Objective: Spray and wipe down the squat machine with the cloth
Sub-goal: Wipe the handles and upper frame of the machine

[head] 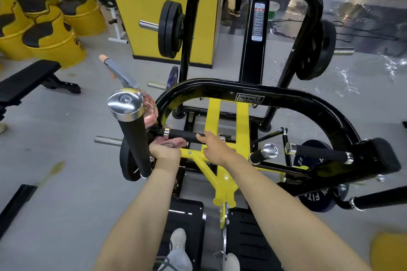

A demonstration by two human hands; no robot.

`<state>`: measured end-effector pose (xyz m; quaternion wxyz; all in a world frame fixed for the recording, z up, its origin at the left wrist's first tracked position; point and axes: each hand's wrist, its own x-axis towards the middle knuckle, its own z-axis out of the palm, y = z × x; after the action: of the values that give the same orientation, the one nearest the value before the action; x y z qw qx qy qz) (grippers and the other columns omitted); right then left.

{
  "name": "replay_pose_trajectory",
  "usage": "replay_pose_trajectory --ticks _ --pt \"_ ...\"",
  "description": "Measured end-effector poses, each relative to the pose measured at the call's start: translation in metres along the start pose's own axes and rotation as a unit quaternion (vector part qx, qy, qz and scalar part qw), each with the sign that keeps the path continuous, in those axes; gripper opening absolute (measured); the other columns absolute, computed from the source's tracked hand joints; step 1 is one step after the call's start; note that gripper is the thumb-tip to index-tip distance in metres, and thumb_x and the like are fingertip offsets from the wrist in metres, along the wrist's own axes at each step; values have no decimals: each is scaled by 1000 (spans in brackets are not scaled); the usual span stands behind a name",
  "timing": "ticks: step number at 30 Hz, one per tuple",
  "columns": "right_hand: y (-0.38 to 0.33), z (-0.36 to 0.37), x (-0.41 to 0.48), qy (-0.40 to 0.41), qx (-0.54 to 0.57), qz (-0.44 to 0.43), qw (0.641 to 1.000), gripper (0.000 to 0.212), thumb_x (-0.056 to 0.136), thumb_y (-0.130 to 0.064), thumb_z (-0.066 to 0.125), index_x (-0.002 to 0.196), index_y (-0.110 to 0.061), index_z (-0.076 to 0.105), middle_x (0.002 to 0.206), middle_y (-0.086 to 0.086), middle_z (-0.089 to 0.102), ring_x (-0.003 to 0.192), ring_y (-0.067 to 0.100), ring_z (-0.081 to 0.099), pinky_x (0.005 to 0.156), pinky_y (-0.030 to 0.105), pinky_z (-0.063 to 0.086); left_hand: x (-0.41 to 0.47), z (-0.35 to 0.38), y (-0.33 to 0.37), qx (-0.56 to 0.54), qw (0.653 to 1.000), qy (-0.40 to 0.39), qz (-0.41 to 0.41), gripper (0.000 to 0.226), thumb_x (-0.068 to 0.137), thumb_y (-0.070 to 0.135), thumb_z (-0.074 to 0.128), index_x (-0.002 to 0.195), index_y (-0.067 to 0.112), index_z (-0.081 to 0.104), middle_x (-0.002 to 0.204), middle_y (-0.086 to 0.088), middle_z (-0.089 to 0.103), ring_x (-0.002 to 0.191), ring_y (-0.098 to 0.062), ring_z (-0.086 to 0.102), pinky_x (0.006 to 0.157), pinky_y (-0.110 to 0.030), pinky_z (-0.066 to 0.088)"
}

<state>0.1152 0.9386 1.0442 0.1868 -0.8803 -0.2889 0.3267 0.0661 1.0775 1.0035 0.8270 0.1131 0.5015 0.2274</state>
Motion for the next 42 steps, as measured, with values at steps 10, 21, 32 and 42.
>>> replay_pose_trajectory --ticks 10,21,32,42 --pt "6 8 8 15 8 7 1000 67 95 12 32 153 -17 17 161 4 2 148 22 -2 116 38 13 33 -18 -9 -183 979 -54 -67 26 75 11 41 52 20 47 50 5 43 52 -14 43 58 -25 35" --pt "4 11 9 19 -9 -4 1000 68 92 14 33 152 -15 19 160 6 5 148 23 0 118 38 14 16 -11 3 -116 992 -6 -41 30 89 14 36 59 12 39 55 -7 37 40 -21 42 52 -27 45" --pt "-1 8 4 23 -24 -8 999 69 91 12 37 153 -12 17 158 11 10 147 30 5 118 40 16 -37 6 -27 544 746 -3 385 45 85 -16 44 125 3 52 122 -9 38 107 -23 45 98 -33 42" --pt "-1 5 1 17 -21 -8 1000 65 94 9 38 152 -13 19 159 11 9 147 29 3 119 40 14 -5 21 13 831 224 11 509 21 90 7 50 108 11 62 110 -8 55 105 -26 49 86 -36 46"
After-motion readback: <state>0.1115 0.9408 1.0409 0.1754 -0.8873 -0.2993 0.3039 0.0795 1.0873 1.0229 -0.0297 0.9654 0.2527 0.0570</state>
